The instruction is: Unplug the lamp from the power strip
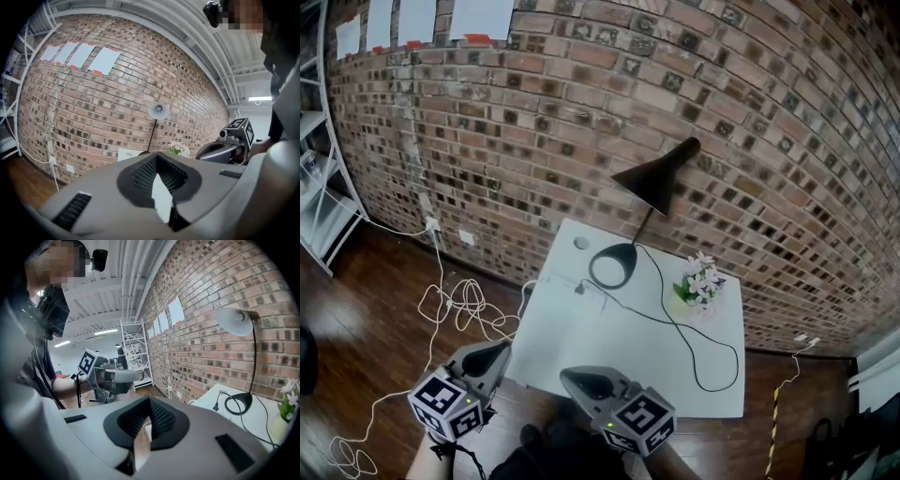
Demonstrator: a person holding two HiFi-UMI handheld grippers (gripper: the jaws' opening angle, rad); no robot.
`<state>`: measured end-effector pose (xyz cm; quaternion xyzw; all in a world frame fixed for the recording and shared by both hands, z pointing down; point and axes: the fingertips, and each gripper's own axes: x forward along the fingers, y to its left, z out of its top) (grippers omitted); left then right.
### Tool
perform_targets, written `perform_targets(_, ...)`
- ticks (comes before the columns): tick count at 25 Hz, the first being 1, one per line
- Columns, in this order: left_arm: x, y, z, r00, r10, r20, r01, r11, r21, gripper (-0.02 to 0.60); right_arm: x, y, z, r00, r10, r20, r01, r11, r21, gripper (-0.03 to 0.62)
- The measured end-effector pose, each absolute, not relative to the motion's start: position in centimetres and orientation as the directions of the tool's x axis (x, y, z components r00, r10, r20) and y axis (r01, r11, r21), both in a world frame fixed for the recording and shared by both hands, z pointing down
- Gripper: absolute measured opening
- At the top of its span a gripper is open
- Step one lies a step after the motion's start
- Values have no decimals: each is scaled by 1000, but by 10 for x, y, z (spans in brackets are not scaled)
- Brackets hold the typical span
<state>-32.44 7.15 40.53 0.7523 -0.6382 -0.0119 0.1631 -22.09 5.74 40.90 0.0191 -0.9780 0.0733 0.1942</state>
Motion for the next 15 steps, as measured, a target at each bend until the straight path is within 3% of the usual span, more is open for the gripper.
perform_targets(7, -334, 49, 409, 166, -962, 219, -965, -112, 238, 15, -230, 29, 419, -916, -13, 402, -58, 993, -100, -6)
perform_targets(15, -319, 1, 426, 189, -924, 333, -977, -142, 161, 15, -212, -20, 445, -923, -41, 384, -131, 969, -210, -6)
